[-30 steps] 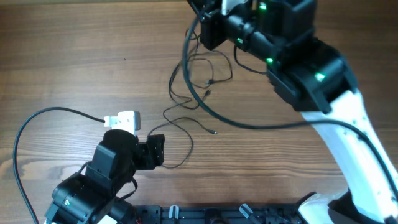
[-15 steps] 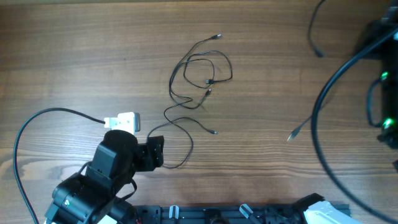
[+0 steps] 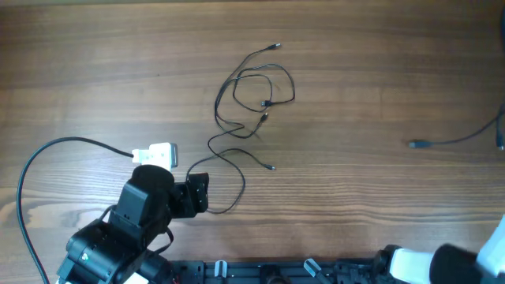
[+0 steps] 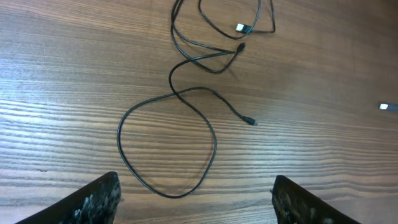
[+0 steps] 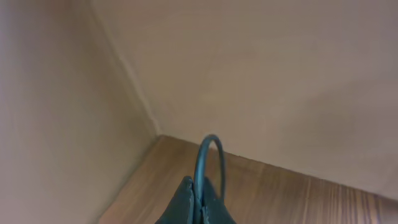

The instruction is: Untangle cables

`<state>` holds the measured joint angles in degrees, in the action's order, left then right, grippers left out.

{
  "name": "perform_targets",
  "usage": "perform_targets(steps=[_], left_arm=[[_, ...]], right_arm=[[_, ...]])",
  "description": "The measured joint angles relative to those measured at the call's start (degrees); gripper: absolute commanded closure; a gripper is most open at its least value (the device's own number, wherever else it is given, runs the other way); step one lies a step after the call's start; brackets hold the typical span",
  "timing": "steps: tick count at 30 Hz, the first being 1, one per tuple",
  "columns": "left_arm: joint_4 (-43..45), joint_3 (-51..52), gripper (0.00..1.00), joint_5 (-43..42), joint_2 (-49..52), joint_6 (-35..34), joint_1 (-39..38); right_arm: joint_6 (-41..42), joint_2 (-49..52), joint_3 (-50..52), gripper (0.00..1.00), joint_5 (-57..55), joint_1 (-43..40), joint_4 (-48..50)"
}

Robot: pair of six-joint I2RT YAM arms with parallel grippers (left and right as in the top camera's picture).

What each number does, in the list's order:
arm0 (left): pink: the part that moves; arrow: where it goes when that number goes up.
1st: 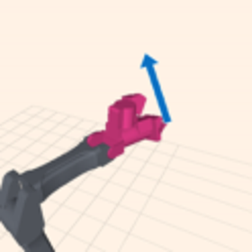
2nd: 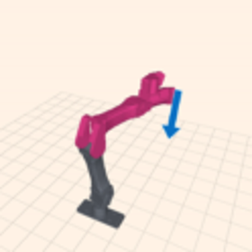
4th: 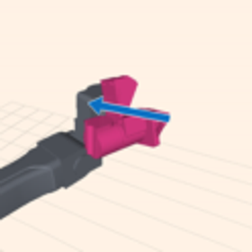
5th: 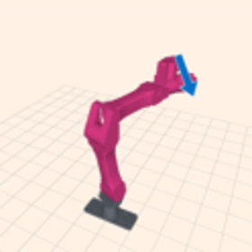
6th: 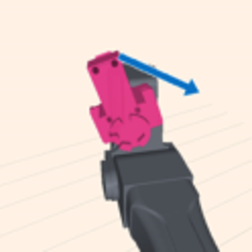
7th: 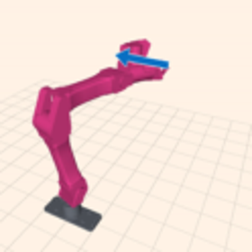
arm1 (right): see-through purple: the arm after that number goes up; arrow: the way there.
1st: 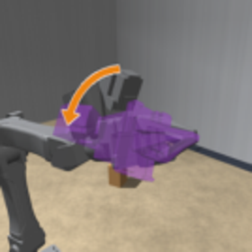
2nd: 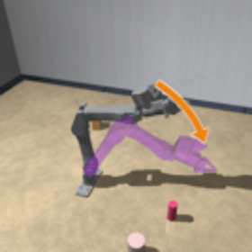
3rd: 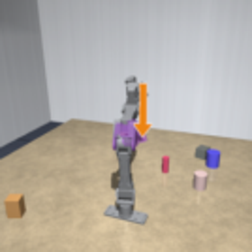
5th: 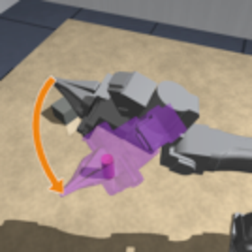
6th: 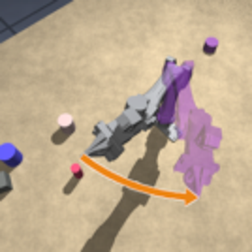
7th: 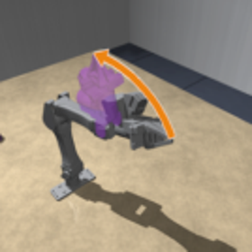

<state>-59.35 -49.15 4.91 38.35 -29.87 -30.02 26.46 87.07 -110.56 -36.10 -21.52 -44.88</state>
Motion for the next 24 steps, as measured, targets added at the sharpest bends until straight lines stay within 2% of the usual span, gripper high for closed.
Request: perform_targets(steps=[5,9,10,11,12,13,14,15,16,20,24], left_arm=[[-3.96,0.0,0.21,-0.26,0.0,0.0,0.0],[-4.26,0.0,0.2,-0.46,0.0,0.0,0.0],[-4.07,0.0,0.2,-0.48,0.0,0.0,0.0],[-3.78,0.0,0.2,-0.48,0.0,0.0,0.0],[-3.37,0.0,0.19,-0.48,0.0,0.0,0.0],[-3.13,0.0,0.2,-0.48,0.0,-0.02,0.0],[-2.86,0.0,0.19,-0.48,0.0,0.0,0.0],[-2.78,0.0,0.19,-0.48,0.0,0.0,0.0],[-2.78,0.0,0.19,-0.48,0.0,0.0,0.0],[-2.78,0.0,0.19,-0.9,0.0,0.0,0.0],[-2.78,0.0,0.18,-0.96,0.0,-0.02,0.0]], right_arm=[[2.47,9.05,0.04,0.96,3.78,-10.64,4.02],[3.32,17.42,0.15,0.96,10.78,-20.57,1.88],[4.04,19.32,0.2,0.89,13.6,-22.84,0.02],[4.72,20.96,0.2,0.76,15.69,-24.46,-1.97],[5.42,23.12,0.17,0.71,17.79,-26.03,-4.17],[5.81,25.33,0.2,0.59,19.15,-27.21,-5.95],[7.21,28.06,0.2,0.4,20.37,-28.11,-9.29],[8.04,30.21,0.33,0.17,21.18,-28.46,-11.47],[9.11,32.24,0.37,0.0,21.81,-28.52,-13.9],[11.1,39.26,0.61,0.0,23.96,-27.65,-21.53],[10.73,40.54,0.61,0.0,30.08,-25.62,-23.8]])
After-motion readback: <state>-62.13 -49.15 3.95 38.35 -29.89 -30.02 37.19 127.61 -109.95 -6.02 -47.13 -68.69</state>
